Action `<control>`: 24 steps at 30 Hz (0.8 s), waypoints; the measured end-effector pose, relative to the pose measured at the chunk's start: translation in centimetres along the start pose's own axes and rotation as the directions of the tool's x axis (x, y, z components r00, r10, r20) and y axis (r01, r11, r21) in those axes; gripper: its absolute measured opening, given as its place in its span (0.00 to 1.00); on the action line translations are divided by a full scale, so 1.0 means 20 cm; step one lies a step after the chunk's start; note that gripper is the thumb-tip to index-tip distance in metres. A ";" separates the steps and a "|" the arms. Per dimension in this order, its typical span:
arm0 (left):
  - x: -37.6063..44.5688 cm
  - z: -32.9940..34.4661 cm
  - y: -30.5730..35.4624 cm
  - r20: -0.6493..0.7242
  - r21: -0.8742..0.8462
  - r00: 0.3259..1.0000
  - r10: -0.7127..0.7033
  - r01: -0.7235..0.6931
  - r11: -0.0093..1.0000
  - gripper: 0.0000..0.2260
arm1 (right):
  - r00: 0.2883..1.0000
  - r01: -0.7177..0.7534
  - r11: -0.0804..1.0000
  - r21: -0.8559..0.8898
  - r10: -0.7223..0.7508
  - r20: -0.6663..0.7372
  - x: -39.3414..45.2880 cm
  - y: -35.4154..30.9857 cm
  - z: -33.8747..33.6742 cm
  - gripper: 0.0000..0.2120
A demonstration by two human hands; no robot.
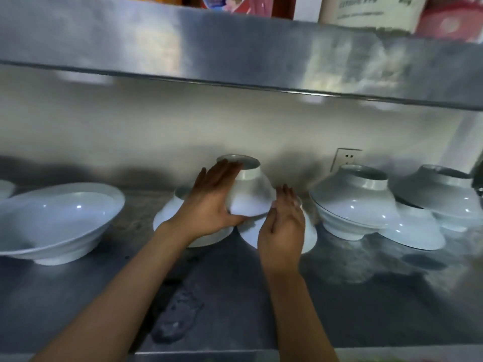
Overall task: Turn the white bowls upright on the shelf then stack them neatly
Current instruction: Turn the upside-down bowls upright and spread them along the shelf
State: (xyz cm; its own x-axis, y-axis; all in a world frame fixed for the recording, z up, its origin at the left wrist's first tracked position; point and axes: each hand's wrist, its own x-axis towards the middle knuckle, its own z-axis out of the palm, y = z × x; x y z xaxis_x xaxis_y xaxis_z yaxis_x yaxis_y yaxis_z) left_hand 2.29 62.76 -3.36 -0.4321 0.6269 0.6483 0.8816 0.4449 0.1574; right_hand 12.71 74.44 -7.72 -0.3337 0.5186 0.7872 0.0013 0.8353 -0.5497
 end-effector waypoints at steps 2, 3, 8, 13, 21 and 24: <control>0.00 0.01 -0.01 -0.030 -0.051 0.999 0.026 -0.027 0.998 0.44 | 1.000 -0.011 1.000 -0.003 0.011 -0.005 0.00 0.00 0.00 0.25; -0.01 0.01 -0.01 -0.042 -0.078 0.999 0.030 -0.033 0.996 0.44 | 1.000 -0.014 1.000 -0.010 0.013 -0.017 -0.01 0.00 -0.01 0.25; -0.03 0.04 -0.01 -0.067 -0.055 0.997 0.048 -0.052 0.997 0.46 | 0.999 -0.018 0.998 -0.064 0.015 -0.045 0.00 0.01 0.00 0.21; -0.09 0.02 0.01 -0.114 -0.042 0.989 0.098 -0.103 0.994 0.43 | 0.997 -0.024 0.999 -0.046 0.021 -0.074 0.00 0.02 -0.01 0.21; -0.14 0.02 0.05 -0.190 -0.045 0.974 0.126 -0.136 0.990 0.38 | 0.976 -0.178 0.975 0.135 0.193 -0.106 -0.02 0.06 -0.03 0.21; -0.15 0.01 0.07 -0.221 -0.038 0.965 0.142 -0.154 0.987 0.37 | 0.919 -0.357 0.880 0.315 0.392 -0.054 -0.02 0.02 -0.06 0.19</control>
State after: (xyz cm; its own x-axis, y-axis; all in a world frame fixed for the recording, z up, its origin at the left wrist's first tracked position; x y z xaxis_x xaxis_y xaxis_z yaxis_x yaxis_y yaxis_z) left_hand 4.67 61.60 -5.15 -0.2501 0.5266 0.8125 0.9441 0.3189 0.0839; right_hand 14.07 74.74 -7.92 -0.2551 0.8133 0.5229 -0.1766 0.4925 -0.8522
